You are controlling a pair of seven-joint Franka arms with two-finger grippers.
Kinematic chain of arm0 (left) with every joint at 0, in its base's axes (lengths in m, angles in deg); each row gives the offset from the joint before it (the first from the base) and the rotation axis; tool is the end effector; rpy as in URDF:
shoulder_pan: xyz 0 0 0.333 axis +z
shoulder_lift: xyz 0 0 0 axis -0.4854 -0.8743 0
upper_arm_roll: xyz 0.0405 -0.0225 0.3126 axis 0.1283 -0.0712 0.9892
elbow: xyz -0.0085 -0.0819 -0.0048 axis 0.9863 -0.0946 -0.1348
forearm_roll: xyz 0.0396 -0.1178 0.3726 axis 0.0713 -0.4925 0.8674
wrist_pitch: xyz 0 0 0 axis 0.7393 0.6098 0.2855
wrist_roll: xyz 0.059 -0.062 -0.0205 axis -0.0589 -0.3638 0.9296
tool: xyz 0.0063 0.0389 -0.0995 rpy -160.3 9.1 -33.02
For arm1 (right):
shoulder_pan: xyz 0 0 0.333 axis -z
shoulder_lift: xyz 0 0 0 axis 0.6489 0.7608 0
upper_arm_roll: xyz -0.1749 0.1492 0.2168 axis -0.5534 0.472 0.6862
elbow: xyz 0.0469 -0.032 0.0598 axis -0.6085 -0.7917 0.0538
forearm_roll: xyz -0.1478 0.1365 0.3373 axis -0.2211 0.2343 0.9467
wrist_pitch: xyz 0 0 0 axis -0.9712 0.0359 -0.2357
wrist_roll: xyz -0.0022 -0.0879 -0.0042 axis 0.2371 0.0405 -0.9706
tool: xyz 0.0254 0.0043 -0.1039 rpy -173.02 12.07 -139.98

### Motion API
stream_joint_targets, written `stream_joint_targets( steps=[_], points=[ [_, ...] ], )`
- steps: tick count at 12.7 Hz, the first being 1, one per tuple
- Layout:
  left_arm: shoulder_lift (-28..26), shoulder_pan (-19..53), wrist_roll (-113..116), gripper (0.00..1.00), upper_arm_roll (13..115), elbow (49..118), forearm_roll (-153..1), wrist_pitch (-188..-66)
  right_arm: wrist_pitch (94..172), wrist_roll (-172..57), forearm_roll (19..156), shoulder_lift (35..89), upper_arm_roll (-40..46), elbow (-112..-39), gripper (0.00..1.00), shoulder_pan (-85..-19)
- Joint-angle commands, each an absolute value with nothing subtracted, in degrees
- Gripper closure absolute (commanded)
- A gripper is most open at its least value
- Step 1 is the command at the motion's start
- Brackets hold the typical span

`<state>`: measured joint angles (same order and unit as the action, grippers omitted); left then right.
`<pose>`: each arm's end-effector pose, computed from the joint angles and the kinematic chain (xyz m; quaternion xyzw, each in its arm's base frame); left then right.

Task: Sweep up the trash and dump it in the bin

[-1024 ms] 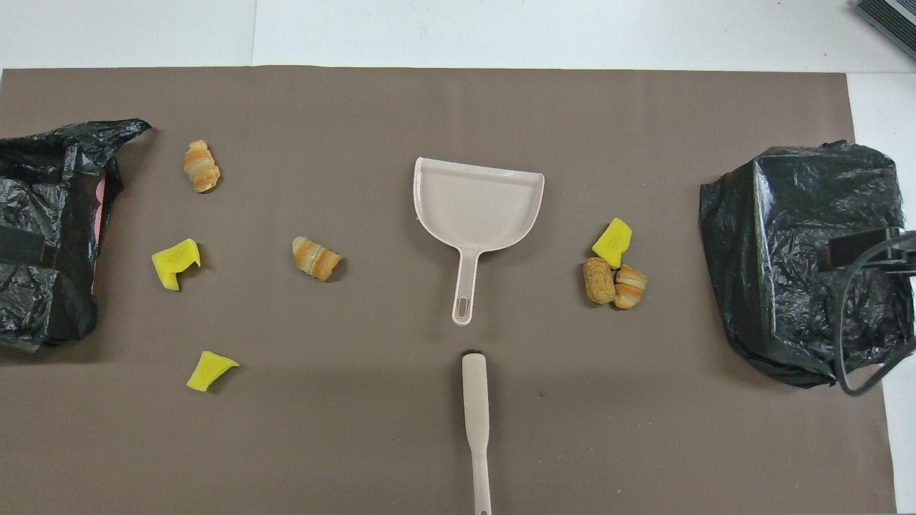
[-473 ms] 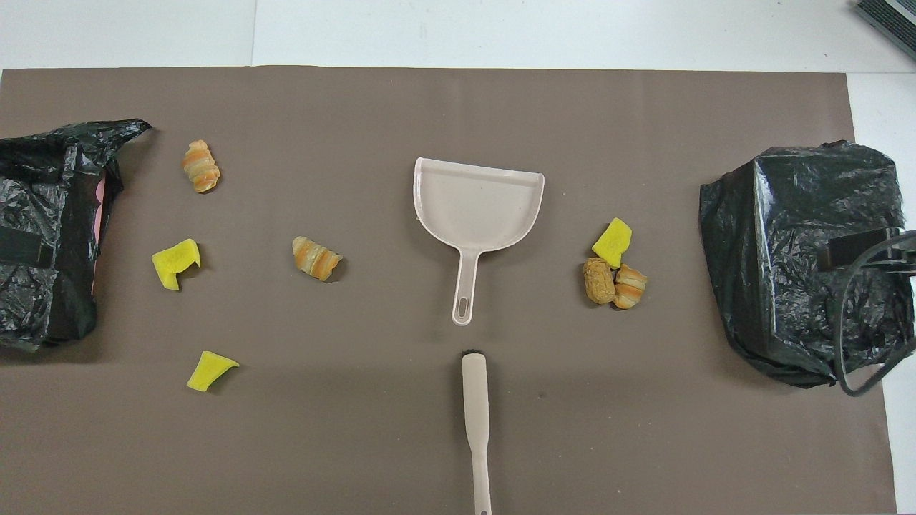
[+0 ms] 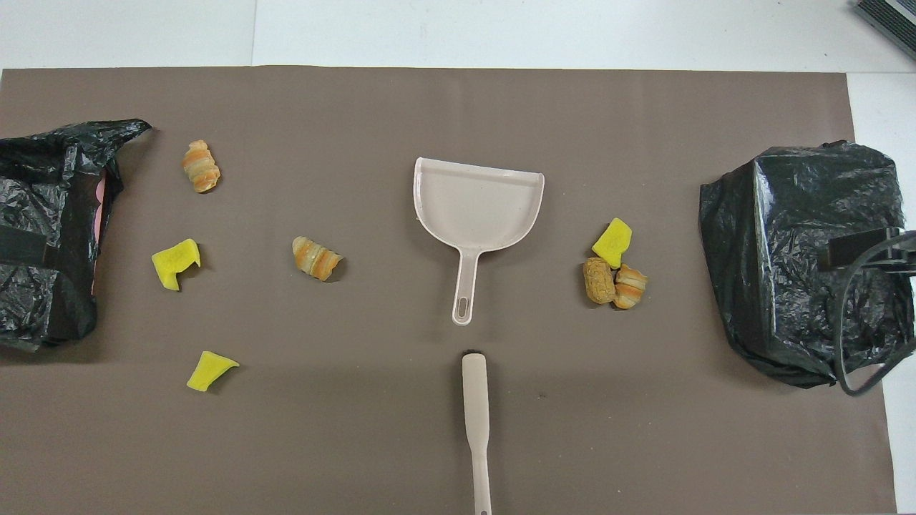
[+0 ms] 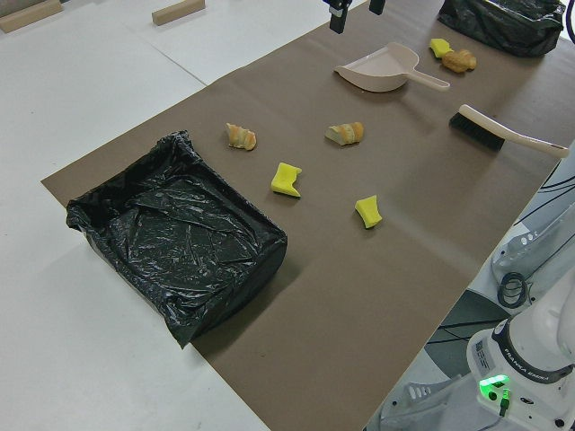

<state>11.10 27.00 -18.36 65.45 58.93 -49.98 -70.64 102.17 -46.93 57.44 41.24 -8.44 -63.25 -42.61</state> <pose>0.5231 -0.0287 0.6817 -0.9977 0.0671 0.0008 0.0068 0.5177 -0.0190 0.6588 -0.9993 0.0348 -0.0036 0.0105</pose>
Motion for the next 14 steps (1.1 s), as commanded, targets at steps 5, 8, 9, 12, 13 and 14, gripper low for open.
stream_joint_targets(
  steps=[5,8,9,12,13,14],
  points=[
    [14.76,25.97,-17.78,0.0,63.16,64.18,-50.11,-71.52,100.79,-48.5,57.97,40.43,-8.55,-63.27,0.0,-42.66],
    [17.14,25.7,-16.55,0.0,61.31,68.31,-50.37,-71.96,100.08,-47.8,57.78,39.64,-8.46,-65.03,0.0,-42.74],
    [18.27,24.22,-14.71,0.0,60.61,70.15,-50.81,-72.22,100.08,-47.54,57.78,39.72,-8.37,-65.64,0.0,-42.83],
    [21.18,17.64,-6.2,0.0,60.34,76.38,-50.9,-75.99,102.97,-46.92,58.48,42.18,-7.94,-64.43,0.0,-43.53],
    [21.71,15.53,-2.52,0.0,60.34,78.58,-50.99,-77.31,103.59,-46.75,58.57,43.23,-7.76,-64.07,0.0,-44.32],
    [22.06,12.63,1.18,0.0,60.34,80.43,-50.99,-78.54,103.77,-46.4,58.31,44.55,-7.58,-63.2,0.0,-45.37]
  ],
)
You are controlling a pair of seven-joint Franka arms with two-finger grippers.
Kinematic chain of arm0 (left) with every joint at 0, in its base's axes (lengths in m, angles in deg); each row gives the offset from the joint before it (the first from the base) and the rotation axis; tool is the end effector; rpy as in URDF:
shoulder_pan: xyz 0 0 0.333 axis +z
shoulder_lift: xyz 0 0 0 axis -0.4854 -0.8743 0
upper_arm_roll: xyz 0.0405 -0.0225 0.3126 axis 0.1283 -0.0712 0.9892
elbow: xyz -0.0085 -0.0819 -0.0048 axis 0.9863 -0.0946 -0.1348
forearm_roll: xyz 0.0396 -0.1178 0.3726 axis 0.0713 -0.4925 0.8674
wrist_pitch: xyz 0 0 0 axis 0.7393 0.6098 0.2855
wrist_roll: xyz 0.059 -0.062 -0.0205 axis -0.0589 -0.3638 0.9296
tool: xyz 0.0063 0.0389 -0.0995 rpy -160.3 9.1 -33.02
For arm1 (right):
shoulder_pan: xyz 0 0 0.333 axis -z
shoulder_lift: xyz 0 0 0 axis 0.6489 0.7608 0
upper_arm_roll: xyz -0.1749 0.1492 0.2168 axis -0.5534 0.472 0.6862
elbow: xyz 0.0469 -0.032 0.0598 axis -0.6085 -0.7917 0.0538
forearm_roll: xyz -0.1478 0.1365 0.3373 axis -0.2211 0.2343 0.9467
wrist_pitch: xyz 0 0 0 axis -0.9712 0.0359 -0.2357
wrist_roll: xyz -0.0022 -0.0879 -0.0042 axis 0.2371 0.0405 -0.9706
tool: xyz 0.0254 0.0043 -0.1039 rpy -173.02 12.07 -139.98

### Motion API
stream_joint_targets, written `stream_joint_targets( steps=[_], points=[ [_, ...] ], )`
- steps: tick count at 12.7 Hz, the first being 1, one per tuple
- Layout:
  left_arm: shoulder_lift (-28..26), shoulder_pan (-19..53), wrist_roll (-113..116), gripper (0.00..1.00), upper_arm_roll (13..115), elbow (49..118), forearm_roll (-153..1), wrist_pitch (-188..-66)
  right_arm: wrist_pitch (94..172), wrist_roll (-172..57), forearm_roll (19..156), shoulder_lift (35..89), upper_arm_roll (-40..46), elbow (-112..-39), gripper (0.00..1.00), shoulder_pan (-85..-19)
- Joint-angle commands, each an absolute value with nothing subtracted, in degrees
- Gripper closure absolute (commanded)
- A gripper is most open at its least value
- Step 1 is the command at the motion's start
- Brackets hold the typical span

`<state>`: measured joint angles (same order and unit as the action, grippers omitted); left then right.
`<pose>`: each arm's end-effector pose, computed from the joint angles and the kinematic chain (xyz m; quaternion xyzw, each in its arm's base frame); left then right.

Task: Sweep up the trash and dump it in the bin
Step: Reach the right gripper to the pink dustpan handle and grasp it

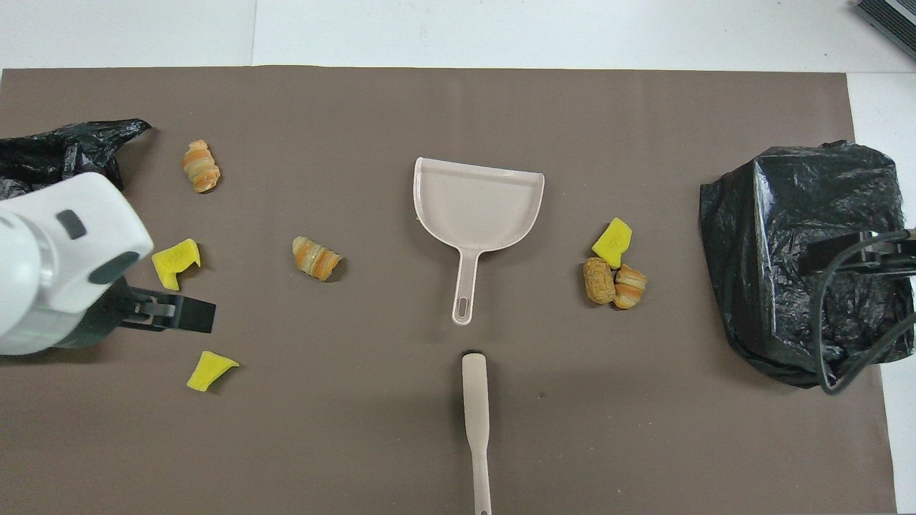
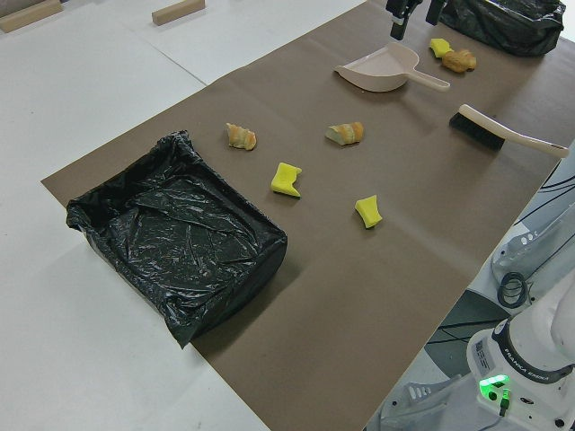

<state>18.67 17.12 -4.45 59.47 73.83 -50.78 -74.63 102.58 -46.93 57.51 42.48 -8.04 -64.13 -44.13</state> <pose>0.4607 -0.1660 0.6340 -0.9960 0.0837 0.0270 0.0177 0.5256 -0.0008 0.6411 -0.9997 0.0182 0.0114 0.0099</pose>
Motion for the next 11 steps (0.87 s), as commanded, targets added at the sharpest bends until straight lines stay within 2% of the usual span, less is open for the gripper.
stream_joint_targets(
  steps=[1,4,6,9,11],
  points=[
    [22.24,9.13,6.0,0.0,60.34,83.06,-50.99,-81.25,103.95,-45.44,58.31,46.65,-7.41,-61.62,0.0,-46.25],
    [23.9,0.77,15.86,0.0,60.34,91.58,-51.16,-90.39,104.91,-39.82,58.4,51.4,-7.32,-59.5,0.0,-50.55],
    [24.0,-4.33,21.66,0.0,60.34,95.54,-51.16,-94.53,108.23,-32.55,61.19,54.21,-6.62,-59.5,0.0,-52.58],
    [24.25,-11.72,29.67,0.0,60.25,101.61,-51.25,-101.03,110.27,-24.26,64.28,61.5,-6.35,-55.55,0.0,-56.36],
    [23.66,-15.75,31.7,0.0,60.25,102.77,-52.83,-102.37,113.68,-20.49,68.66,64.5,-5.82,-55.28,0.0,-58.82]
  ],
)
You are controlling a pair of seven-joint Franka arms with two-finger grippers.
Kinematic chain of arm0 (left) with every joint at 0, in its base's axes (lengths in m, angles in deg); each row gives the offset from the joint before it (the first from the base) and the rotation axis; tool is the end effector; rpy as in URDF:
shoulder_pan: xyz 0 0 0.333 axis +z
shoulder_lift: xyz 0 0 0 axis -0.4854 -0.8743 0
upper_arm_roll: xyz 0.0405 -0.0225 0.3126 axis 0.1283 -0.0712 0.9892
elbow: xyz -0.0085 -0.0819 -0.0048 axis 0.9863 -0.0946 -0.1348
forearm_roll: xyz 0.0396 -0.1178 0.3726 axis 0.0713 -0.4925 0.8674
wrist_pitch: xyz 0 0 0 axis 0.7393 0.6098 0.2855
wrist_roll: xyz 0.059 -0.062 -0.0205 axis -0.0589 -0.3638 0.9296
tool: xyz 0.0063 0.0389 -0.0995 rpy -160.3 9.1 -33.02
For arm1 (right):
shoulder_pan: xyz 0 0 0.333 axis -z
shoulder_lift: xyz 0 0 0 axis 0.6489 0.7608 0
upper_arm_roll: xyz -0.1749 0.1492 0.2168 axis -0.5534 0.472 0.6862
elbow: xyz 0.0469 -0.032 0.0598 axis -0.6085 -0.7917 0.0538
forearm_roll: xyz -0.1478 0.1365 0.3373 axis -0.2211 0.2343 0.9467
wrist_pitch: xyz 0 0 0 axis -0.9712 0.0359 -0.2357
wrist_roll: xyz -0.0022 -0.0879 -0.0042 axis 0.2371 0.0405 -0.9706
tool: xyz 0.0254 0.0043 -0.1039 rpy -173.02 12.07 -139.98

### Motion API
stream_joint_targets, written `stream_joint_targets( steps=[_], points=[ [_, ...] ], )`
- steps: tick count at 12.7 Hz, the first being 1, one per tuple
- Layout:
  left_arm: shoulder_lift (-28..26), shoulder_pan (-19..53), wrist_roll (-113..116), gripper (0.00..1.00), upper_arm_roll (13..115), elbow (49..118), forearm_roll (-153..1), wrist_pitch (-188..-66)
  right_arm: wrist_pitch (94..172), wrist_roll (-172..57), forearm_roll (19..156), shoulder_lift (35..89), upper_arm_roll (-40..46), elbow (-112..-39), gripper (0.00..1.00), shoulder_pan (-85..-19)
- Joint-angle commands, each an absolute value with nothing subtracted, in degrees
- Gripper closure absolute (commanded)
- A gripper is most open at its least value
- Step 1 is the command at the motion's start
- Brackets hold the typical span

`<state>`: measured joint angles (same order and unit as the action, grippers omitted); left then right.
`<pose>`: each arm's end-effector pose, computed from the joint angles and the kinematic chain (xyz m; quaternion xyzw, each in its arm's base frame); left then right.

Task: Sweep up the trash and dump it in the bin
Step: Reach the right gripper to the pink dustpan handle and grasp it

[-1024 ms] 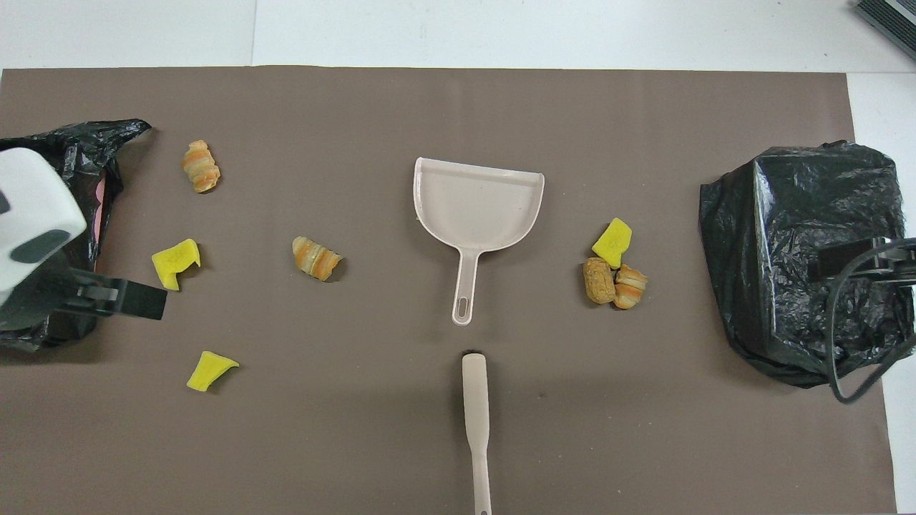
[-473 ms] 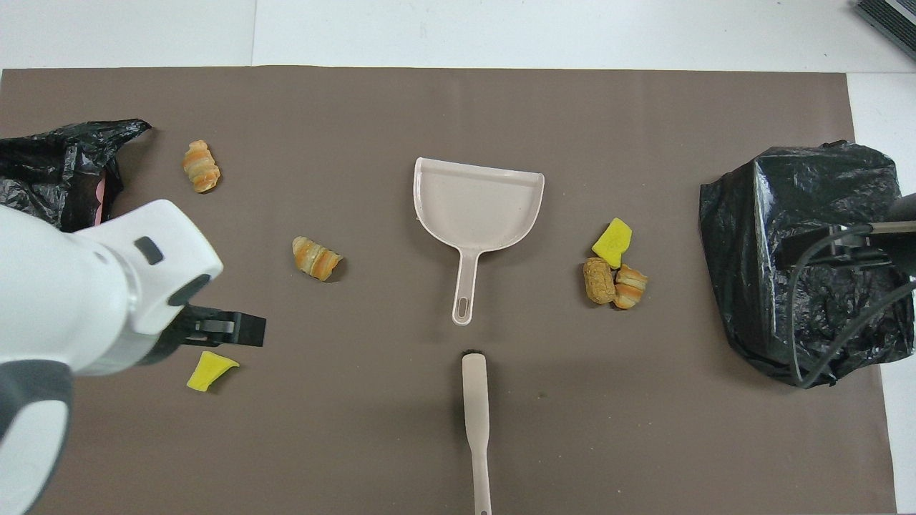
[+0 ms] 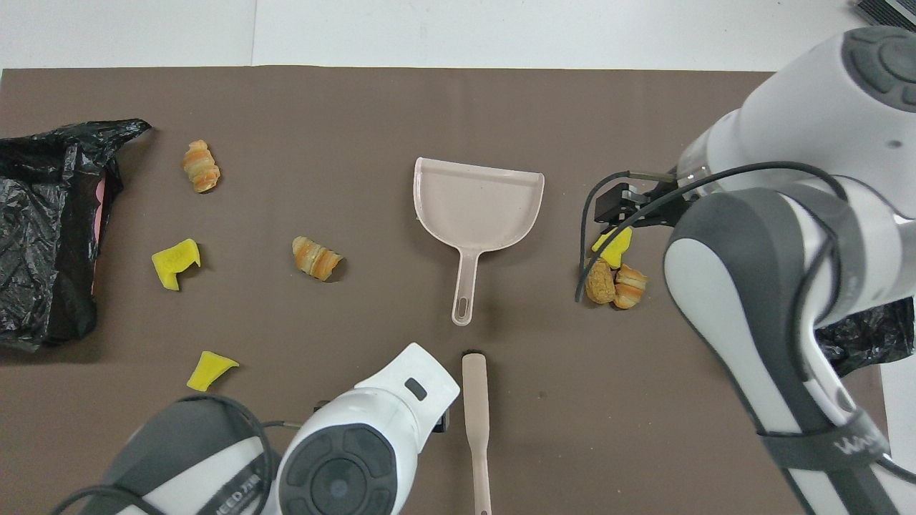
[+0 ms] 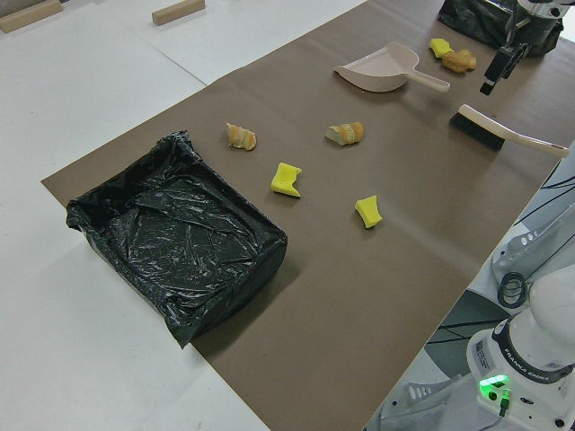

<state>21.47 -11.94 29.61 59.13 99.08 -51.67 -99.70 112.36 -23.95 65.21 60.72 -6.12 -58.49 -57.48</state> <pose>0.3170 -0.3648 0.4855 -0.9992 0.0396 0.0005 0.0105 0.6034 0.1804 0.5180 -0.9923 0.0962 0.0574 0.0535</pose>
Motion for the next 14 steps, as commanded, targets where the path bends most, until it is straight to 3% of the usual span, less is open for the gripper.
stream_joint_targets(
  steps=[1,7,14],
  points=[
    [20.95,-18.83,34.76,0.0,60.25,103.47,-52.83,-104.46,114.75,-19.34,70.16,65.64,-5.82,-55.28,0.0,-59.87],
    [15.22,-30.54,47.25,0.0,60.16,108.4,-52.92,-117.72,119.75,-14.25,79.04,71.8,-5.82,-55.19,0.0,-63.75],
    [9.58,-30.02,47.01,0.03,60.25,107.61,-53.01,-120.39,128.62,-14.05,77.48,73.92,-5.82,-60.27,0.0,-70.68]
  ],
)
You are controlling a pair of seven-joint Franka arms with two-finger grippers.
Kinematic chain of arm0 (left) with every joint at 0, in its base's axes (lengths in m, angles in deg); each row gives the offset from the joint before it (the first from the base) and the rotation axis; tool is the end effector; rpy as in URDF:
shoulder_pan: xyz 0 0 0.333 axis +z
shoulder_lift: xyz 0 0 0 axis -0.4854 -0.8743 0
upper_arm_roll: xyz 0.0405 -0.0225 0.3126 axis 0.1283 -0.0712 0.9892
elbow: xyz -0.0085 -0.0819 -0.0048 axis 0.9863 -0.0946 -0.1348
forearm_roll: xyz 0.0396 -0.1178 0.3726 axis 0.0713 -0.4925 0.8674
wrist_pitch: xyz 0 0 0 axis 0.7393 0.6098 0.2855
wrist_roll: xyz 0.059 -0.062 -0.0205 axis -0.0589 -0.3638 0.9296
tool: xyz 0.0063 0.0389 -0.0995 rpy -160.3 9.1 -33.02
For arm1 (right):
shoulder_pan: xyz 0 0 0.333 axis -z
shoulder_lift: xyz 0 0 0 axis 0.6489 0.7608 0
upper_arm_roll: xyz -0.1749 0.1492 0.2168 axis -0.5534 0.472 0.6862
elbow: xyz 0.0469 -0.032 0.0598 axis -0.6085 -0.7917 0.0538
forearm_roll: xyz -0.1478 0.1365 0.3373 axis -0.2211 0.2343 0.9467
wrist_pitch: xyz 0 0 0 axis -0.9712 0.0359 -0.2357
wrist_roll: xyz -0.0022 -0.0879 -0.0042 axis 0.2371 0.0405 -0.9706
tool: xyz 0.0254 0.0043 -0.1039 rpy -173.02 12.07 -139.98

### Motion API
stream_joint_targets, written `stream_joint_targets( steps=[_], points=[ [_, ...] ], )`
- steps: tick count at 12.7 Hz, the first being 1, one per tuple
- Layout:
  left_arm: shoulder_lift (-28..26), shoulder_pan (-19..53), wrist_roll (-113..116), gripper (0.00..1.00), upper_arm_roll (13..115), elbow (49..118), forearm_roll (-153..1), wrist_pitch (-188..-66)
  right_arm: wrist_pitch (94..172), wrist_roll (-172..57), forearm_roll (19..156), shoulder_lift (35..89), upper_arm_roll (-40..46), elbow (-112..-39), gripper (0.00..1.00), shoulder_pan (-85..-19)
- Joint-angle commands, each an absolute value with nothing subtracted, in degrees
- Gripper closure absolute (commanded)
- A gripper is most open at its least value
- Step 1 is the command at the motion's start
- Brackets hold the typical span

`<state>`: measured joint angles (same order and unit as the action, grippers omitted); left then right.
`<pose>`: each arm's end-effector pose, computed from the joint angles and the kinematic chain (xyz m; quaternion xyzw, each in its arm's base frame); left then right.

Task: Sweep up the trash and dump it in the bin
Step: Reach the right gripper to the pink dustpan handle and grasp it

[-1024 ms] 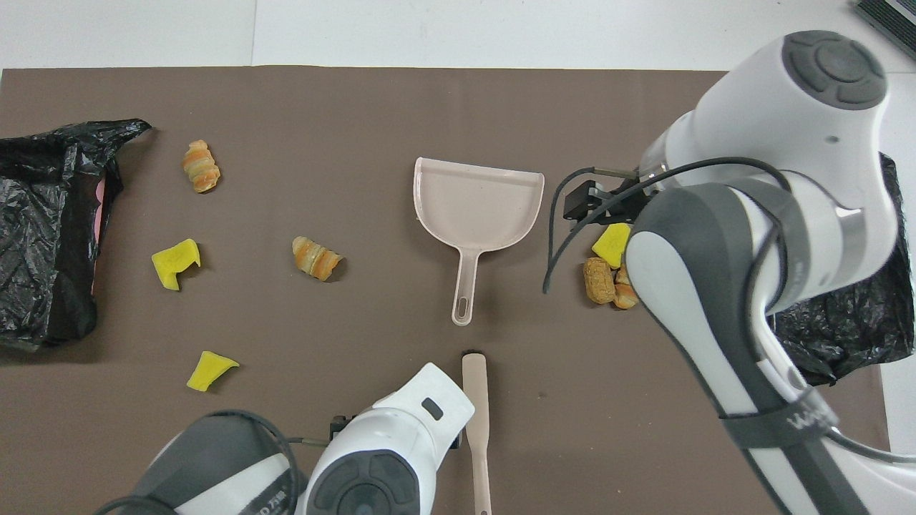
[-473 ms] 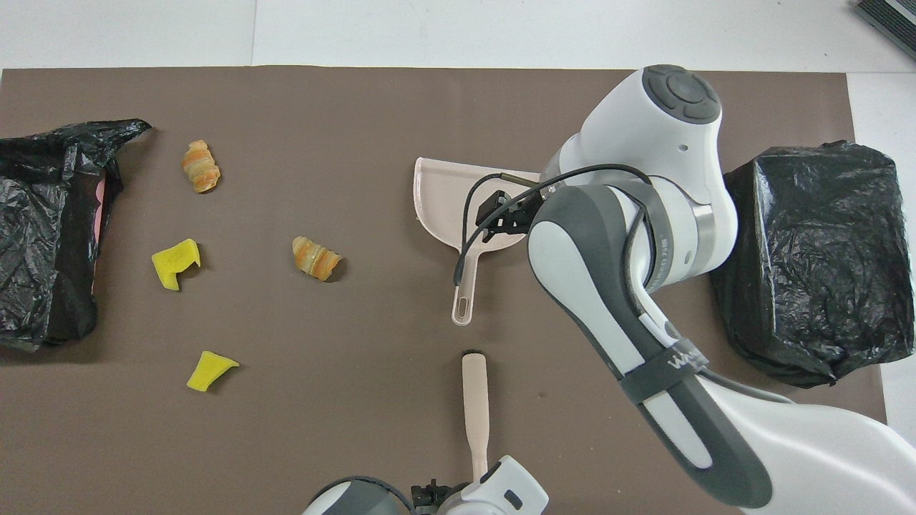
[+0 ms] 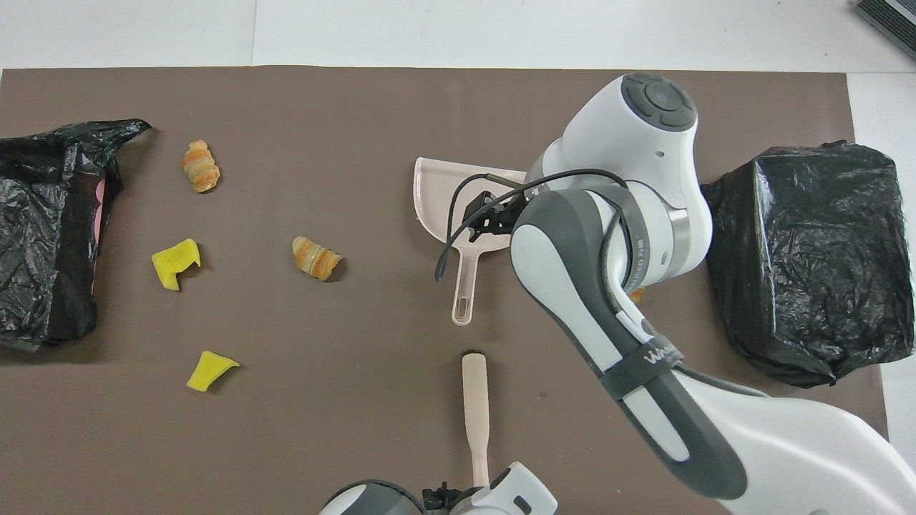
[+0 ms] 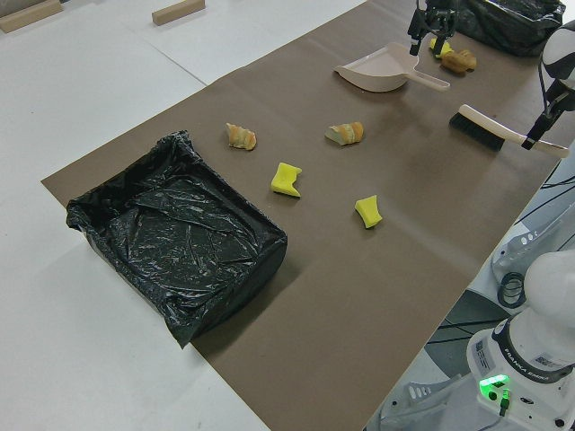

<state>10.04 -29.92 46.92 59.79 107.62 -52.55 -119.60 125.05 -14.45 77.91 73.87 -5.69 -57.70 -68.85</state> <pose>0.2047 -0.4584 0.3497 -0.9993 0.0340 0.0128 0.0022 0.5986 0.3366 0.3944 -0.9769 0.1297 0.1127 0.1268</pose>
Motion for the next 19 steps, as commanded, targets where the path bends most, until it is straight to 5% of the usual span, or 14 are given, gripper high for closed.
stream_joint_targets(
  steps=[1,7,9,12,13,15,17,18,19],
  points=[
    [9.67,-30.02,46.92,0.05,60.16,107.78,-53.01,-120.22,129.51,-14.14,77.21,73.65,-5.82,-61.94,0.0,-70.52],
    [10.11,-30.55,47.01,0.13,60.08,108.13,-53.1,-119.51,130.93,-15.19,75.98,73.74,-5.82,-65.12,0.0,-70.52],
    [10.28,-30.55,47.18,0.25,60.08,108.22,-53.1,-119.07,131.11,-15.19,75.98,73.3,-5.82,-66.26,0.19,-70.52],
    [10.37,-30.55,47.0,0.37,60.08,108.31,-53.27,-118.37,130.75,-15.02,76.06,73.3,-5.82,-65.92,0.67,-70.43],
    [10.46,-30.55,47.0,0.45,60.08,108.4,-53.27,-118.02,130.49,-15.1,76.06,73.3,-5.82,-65.83,0.92,-70.43],
    [10.46,-30.55,47.0,0.57,60.08,108.49,-53.88,-117.58,130.4,-14.93,77.2,73.39,-5.82,-65.56,1.0,-70.26],
    [10.46,-30.55,46.74,0.79,60.08,108.49,-54.15,-117.58,129.35,-18.42,77.03,73.65,-5.47,-64.6,1.0,-68.59],
    [10.46,-30.55,45.78,1.0,60.08,108.48,-54.15,-117.49,129.17,-23.67,76.94,73.39,-5.56,-64.33,1.0,-68.59],
    [10.46,-30.55,44.99,1.0,60.16,108.4,-54.15,-117.49,128.48,-29.11,76.68,72.95,-5.65,-63.72,1.0,-68.5]
  ],
)
